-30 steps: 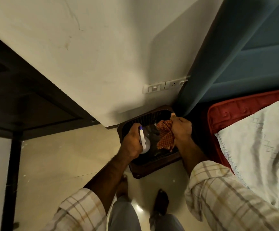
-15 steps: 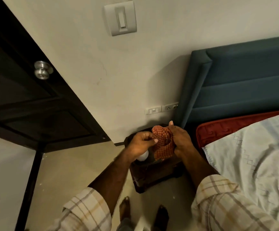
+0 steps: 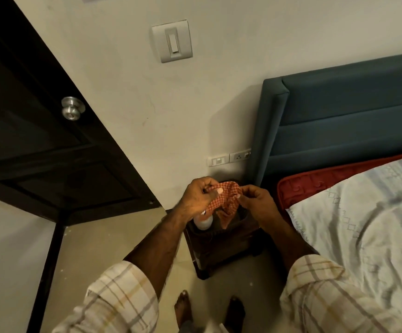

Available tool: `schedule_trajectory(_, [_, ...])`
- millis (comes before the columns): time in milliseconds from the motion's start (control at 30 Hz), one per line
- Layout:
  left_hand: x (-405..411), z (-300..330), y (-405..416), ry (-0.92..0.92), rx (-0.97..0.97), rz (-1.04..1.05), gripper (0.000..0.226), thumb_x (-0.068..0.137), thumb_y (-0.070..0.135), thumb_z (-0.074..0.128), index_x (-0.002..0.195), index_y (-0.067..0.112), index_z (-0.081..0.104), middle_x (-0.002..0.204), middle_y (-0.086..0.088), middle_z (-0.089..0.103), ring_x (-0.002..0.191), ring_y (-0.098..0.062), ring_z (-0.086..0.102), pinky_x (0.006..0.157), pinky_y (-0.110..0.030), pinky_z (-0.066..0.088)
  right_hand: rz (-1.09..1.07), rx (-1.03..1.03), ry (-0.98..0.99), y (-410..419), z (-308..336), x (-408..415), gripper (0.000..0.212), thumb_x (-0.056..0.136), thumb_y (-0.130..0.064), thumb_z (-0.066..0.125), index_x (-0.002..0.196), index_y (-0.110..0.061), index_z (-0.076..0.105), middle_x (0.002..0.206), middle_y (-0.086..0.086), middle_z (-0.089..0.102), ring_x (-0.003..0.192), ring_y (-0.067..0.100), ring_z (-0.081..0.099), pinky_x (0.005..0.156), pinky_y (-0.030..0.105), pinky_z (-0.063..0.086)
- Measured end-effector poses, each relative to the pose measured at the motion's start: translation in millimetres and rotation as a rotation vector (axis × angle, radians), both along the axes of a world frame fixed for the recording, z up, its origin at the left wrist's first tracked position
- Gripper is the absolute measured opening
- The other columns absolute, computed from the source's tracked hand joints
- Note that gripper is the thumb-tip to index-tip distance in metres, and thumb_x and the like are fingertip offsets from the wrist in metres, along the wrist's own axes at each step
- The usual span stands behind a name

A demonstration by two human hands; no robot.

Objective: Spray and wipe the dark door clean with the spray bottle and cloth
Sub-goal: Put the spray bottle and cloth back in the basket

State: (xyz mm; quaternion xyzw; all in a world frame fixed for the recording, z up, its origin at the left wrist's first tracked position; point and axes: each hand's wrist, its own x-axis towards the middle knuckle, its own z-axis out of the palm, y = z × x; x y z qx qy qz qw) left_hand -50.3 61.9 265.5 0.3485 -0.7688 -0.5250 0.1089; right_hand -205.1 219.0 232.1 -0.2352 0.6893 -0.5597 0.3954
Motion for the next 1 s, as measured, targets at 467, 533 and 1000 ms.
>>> schedule_trajectory(467, [12,19,-14,-0.099,0.035,-0.132,0.016,0.095,0.012,0.077,0.098,0.015,0.062,0.096,-0.007,0.068,0.095,-0.024,0.071,0.08,-0.042,0.061,0.048,0.066,-0.156,3,16,-2,0.027,0.107,-0.04,0.058,0.121,-0.021,0.07,0.121,0.005,0.074,0.114,0.025,0.07,0.094,0.04,0.057])
schedule_trajectory(533, [16,23,-16,-0.017,0.098,-0.057,0.025,0.09,0.005,0.082,0.104,0.01,0.062,0.093,-0.009,0.07,0.09,-0.023,0.072,0.076,-0.04,0.063,0.14,0.05,-0.157,5,17,-6,0.034,0.096,-0.041,0.076,0.123,-0.022,0.071,0.12,0.0,0.077,0.113,0.022,0.073,0.095,0.042,0.06])
schedule_trajectory(1000, [19,43,-26,-0.125,-0.101,-0.162,0.077,0.077,-0.006,0.089,0.14,0.023,0.056,0.117,-0.005,0.076,0.102,-0.02,0.074,0.084,-0.035,0.066,0.135,-0.111,-0.22,-1,18,-10,0.039,0.078,-0.032,0.091,0.102,-0.01,0.069,0.109,0.013,0.075,0.104,0.032,0.073,0.087,0.045,0.061])
